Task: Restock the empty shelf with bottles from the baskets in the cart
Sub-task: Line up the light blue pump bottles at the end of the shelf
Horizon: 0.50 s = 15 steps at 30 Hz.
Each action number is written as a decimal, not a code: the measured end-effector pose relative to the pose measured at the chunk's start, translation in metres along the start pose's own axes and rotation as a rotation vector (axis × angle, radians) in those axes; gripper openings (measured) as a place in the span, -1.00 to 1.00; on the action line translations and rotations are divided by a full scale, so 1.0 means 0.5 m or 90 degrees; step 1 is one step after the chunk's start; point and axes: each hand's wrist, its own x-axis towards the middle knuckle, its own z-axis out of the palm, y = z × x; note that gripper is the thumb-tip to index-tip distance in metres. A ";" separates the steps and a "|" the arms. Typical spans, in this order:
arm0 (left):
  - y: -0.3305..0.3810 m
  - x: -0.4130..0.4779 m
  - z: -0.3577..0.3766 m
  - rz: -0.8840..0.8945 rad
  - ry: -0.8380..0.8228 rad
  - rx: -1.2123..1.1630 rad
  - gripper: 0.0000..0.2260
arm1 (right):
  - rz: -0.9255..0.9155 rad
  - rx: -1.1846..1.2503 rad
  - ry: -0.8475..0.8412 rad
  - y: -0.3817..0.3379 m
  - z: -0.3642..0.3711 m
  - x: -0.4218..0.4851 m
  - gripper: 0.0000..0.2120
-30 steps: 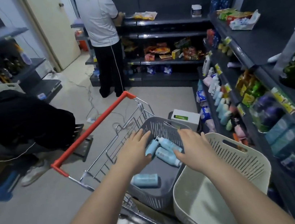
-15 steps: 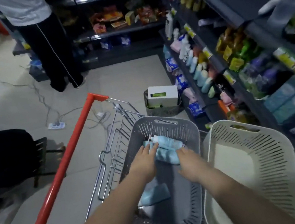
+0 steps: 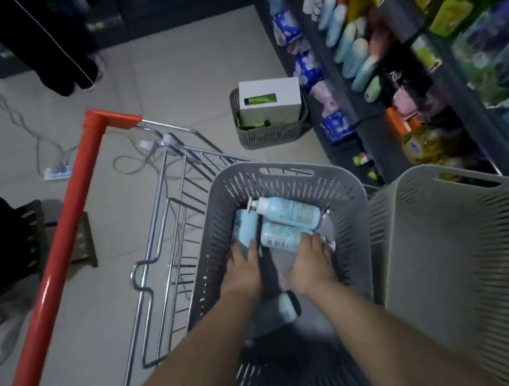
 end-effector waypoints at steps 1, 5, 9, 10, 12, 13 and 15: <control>-0.001 0.006 0.002 -0.009 0.023 -0.002 -0.43 | 0.019 0.017 0.013 0.002 0.007 0.015 -0.18; 0.006 0.017 0.015 -0.054 0.086 0.018 -0.56 | 0.071 -0.024 -0.002 0.020 0.028 0.054 -0.13; 0.005 0.040 0.039 -0.097 0.088 0.002 -0.61 | 0.094 -0.139 -0.027 0.031 0.043 0.072 -0.22; 0.004 0.043 0.046 -0.108 0.085 -0.017 -0.60 | 0.095 -0.167 -0.042 0.030 0.048 0.072 -0.28; 0.004 0.040 0.060 -0.137 0.070 -0.107 -0.55 | 0.106 -0.202 -0.090 0.029 0.059 0.070 -0.36; 0.004 0.037 0.068 -0.167 0.063 -0.159 -0.53 | 0.123 -0.189 -0.112 0.028 0.062 0.066 -0.35; 0.006 0.025 0.073 -0.281 0.051 -0.307 -0.53 | 0.160 -0.146 -0.129 0.024 0.065 0.050 -0.29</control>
